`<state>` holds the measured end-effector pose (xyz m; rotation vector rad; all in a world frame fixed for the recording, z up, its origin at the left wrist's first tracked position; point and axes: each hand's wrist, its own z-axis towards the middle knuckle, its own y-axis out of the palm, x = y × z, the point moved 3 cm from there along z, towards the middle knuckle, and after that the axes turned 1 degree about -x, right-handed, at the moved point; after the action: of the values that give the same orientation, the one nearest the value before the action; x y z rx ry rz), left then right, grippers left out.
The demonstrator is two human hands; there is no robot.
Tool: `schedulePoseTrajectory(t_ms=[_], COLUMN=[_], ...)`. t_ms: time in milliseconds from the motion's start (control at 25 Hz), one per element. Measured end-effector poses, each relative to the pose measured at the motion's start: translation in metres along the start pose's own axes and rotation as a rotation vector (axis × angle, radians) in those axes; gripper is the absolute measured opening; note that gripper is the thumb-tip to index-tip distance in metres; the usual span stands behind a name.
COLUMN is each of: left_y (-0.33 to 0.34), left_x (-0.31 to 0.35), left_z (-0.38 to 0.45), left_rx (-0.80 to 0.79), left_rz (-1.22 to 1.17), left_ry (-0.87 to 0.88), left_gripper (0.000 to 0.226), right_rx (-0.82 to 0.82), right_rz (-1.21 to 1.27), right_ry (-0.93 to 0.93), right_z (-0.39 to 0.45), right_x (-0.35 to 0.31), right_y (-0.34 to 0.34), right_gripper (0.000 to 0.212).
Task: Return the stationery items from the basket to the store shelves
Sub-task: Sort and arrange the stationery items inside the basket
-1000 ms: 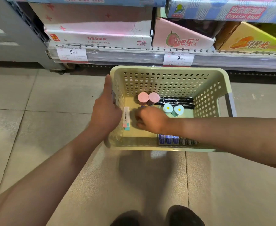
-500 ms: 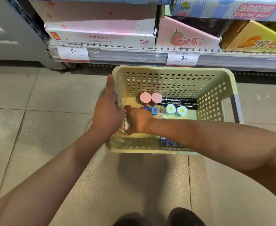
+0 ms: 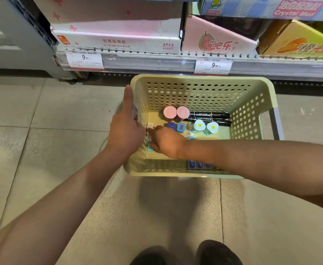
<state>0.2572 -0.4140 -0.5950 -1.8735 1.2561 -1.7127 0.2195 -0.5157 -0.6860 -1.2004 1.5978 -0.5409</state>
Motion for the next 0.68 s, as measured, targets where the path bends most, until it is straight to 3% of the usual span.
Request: schedulePoseTrajectory(t_ms=[80, 200, 360, 440, 600, 680], left_y=[0.000, 0.000, 0.000, 0.000, 0.000, 0.000], left_x=[0.000, 0.001, 0.000, 0.000, 0.001, 0.001], left_z=[0.000, -0.001, -0.001, 0.000, -0.001, -0.001], left_rx=[-0.005, -0.016, -0.040, -0.041, -0.040, -0.037], left_rz=[-0.004, 0.000, -0.007, -0.006, -0.003, -0.009], left_ry=[-0.010, -0.017, -0.017, -0.018, -0.020, -0.019], left_gripper=[0.081, 0.081, 0.080, 0.080, 0.080, 0.080], right_rx=[0.112, 0.236, 0.032, 0.013, 0.008, 0.013], right_rz=[0.046, 0.150, 0.392, 0.484, 0.479, 0.556], right_ry=[-0.038, -0.037, 0.096, 0.187, 0.316, 0.355], right_z=[-0.009, -0.023, -0.029, -0.026, -0.015, -0.007], right_x=[0.002, 0.002, 0.005, 0.007, 0.006, 0.008], right_y=[-0.009, -0.020, -0.008, -0.001, 0.013, 0.020], right_gripper=[0.021, 0.024, 0.015, 0.011, 0.028, 0.017])
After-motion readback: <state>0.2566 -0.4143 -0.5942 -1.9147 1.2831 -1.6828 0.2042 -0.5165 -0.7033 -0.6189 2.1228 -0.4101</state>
